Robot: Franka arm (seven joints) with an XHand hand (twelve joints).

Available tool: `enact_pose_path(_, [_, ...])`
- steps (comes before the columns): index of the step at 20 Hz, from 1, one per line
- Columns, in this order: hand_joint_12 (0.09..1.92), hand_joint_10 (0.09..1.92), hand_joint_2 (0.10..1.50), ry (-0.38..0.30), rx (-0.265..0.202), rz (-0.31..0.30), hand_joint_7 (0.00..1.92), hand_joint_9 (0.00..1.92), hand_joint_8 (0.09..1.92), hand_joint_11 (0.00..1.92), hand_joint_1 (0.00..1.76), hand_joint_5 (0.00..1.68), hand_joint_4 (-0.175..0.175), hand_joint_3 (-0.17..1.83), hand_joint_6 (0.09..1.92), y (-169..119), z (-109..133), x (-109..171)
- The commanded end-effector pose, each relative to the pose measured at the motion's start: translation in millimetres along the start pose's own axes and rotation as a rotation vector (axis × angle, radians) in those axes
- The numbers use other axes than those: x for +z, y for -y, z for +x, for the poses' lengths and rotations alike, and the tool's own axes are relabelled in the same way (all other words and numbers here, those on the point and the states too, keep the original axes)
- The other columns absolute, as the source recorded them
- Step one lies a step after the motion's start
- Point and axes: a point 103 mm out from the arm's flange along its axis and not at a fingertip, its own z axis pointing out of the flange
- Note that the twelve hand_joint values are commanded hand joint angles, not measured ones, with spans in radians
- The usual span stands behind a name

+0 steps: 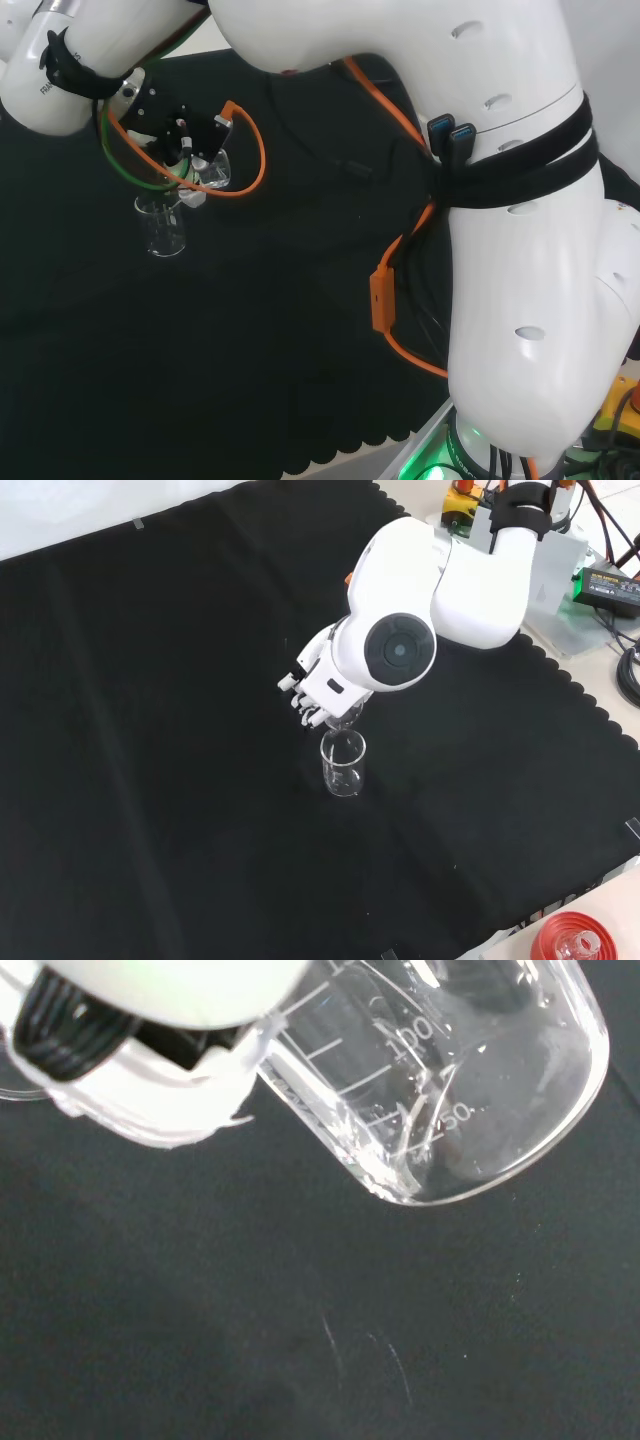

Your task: Pour the water from the handheld beaker into the one on the table.

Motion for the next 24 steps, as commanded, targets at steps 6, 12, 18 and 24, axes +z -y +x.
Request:
enact_pose_path(6, [0.95,0.09,0.64,0.043,-0.004,0.01,1.72,1.56,0.09,1.07,1.14,1.36,0.175,0.63,0.5,-1.1,3.2,-8.3])
enact_pose_path(12, [0.94,0.09,0.64,0.053,-0.003,0.015,1.72,1.57,0.09,1.08,1.14,1.36,0.175,0.63,0.5,-2.3,3.3,-9.7])
enact_pose_path(18, [0.94,0.09,0.64,0.064,0.0,0.019,1.72,1.57,0.09,1.08,1.14,1.36,0.175,0.63,0.5,-2.3,2.5,-9.5])
enact_pose_path(24, [0.94,0.09,0.64,0.067,0.001,0.021,1.72,1.57,0.09,1.08,1.14,1.36,0.175,0.64,0.51,-1.6,1.7,-9.2])
